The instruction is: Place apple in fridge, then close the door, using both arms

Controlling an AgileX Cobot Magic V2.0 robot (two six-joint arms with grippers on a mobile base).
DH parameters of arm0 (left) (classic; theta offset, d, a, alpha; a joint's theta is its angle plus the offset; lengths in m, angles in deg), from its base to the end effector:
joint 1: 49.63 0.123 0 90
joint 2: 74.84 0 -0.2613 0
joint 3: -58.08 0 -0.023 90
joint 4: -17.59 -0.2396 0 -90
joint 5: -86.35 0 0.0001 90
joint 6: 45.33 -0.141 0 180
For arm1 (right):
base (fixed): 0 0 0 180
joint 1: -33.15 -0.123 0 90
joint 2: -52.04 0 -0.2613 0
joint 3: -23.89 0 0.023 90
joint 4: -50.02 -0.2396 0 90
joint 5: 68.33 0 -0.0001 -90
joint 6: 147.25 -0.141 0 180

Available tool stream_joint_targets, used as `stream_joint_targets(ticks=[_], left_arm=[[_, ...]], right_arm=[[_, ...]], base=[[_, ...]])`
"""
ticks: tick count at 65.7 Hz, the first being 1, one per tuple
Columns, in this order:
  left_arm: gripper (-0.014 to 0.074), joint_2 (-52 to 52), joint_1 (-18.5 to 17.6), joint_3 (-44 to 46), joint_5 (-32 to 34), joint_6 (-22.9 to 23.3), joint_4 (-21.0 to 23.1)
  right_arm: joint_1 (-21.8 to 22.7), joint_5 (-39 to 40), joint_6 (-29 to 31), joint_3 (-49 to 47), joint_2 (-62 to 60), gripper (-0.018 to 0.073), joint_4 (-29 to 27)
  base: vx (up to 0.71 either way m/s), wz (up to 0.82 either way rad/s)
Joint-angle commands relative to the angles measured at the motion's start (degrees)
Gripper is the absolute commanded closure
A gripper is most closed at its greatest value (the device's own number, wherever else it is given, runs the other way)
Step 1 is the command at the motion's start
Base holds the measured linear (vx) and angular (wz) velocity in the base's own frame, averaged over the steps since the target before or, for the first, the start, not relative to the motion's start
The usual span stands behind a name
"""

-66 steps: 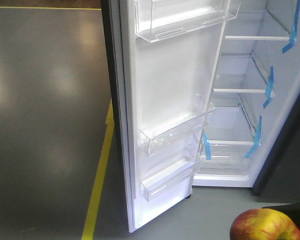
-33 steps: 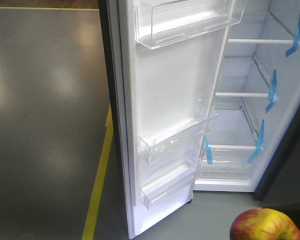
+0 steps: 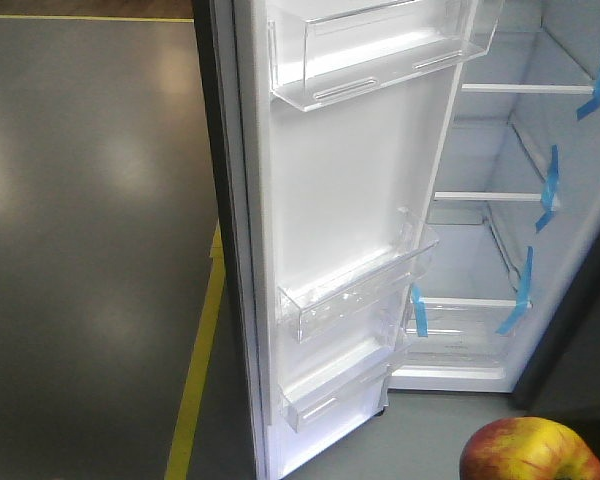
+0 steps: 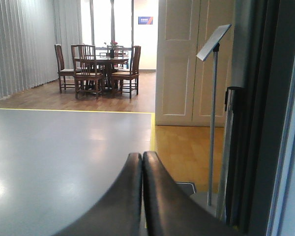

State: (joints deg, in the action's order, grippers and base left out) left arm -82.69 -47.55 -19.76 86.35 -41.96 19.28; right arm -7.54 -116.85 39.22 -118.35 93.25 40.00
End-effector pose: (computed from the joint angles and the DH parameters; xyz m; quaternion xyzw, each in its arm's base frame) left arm 0.1189 0.0043 0.2101 -0.0423 0.6787 -0.0191 0.7329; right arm 0.0985 0.1089 0.2793 -0.3364 0.8280 0.2102 0.3964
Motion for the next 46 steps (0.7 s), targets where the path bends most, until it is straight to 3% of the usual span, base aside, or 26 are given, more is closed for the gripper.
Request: stream_joint_targets(ticks=[1, 46], left_arm=[[0.0602, 0.91, -0.30, -1.72, 4.23, 0.42, 0.21], [0.0602, 0.91, -0.30, -1.72, 4.23, 0.42, 0.21]], right_arm=[[0.03, 3.67, 0.32, -1.50, 0.18, 0.0373, -0.65], [0.03, 3.67, 0.32, -1.50, 0.18, 0.0373, -0.65]], base=[[0.05, 0.00], [0.06, -0.01]])
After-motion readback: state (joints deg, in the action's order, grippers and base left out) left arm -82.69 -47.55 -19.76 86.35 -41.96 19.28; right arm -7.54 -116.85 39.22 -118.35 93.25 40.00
